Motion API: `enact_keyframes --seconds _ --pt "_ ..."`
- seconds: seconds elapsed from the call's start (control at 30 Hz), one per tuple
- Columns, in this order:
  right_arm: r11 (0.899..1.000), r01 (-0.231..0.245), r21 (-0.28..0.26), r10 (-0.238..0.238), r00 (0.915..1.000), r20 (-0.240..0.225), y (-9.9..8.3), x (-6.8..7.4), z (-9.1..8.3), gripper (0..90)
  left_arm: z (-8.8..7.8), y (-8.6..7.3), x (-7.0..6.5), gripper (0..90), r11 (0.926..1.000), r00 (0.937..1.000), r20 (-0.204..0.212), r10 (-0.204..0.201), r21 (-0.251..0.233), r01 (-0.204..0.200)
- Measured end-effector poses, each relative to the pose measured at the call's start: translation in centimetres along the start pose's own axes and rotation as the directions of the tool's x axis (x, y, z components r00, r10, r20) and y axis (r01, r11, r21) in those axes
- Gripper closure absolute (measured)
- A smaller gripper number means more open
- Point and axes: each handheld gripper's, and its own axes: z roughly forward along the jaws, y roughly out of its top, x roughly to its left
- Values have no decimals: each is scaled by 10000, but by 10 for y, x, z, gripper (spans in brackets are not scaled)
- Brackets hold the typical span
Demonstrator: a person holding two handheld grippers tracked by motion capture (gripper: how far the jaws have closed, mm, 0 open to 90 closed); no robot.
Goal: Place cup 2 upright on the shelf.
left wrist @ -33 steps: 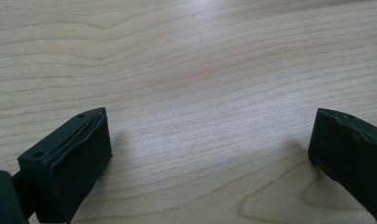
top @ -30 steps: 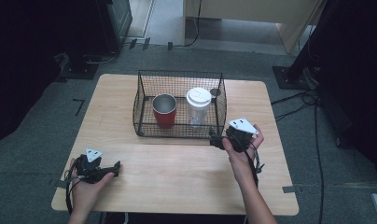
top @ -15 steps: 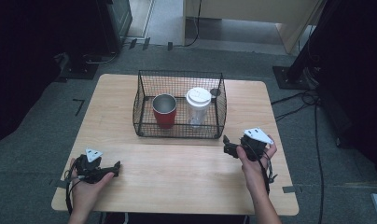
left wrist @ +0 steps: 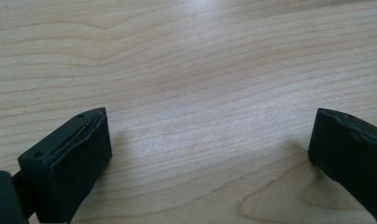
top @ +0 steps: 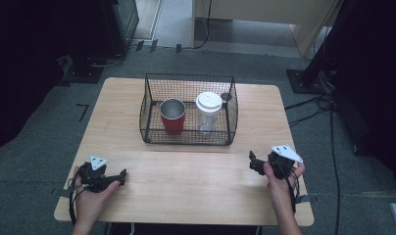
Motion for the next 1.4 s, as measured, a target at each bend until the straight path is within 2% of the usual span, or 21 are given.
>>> enact_keyframes --seconds 0.67,1.03,1.1,1.23,1.33,1.4 --pt "9952 -435 881 360 9957 849 -43 -57 -14 0 0 0 0 0 10000 10000 -27 -23 -1 23" --pt "9853 -722 1545 568 9931 1023 -61 -80 -19 0 0 0 0 0 10000 10000 -49 -57 -3 57" --pt "9811 -925 1700 762 9921 1001 -63 -83 -21 0 0 0 0 0 10000 10000 -51 -72 -15 72" --pt "9805 -797 1798 623 9930 1007 -66 -86 -24 0 0 0 0 0 10000 10000 -48 -60 -11 60" --pt "9795 -272 1996 34 9929 1189 -69 -84 -24 0 0 0 0 0 10000 10000 -49 -55 -10 55" --pt "9791 -126 2031 -84 9947 1022 -69 -83 -23 0 0 0 0 0 10000 10000 -46 -52 -6 52"
